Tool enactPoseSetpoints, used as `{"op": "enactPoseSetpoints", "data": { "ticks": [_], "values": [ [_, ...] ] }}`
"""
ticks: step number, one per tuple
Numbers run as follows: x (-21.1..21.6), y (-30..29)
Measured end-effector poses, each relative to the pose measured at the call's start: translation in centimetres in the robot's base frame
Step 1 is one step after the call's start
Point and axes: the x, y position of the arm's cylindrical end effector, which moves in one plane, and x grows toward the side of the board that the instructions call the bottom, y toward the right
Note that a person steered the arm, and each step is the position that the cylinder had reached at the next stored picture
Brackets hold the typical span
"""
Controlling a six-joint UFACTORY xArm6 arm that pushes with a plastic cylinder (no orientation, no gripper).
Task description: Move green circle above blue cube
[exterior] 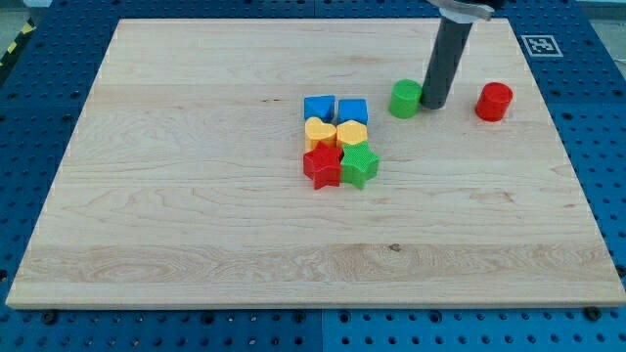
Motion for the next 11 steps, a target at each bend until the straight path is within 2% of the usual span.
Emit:
{"op": "enactPoseSetpoints", "data": {
  "ticks": [3, 5, 11],
  "values": [
    [1.0, 0.5],
    [0.2, -2.7],
    [-0.6, -3.3]
  ]
}}
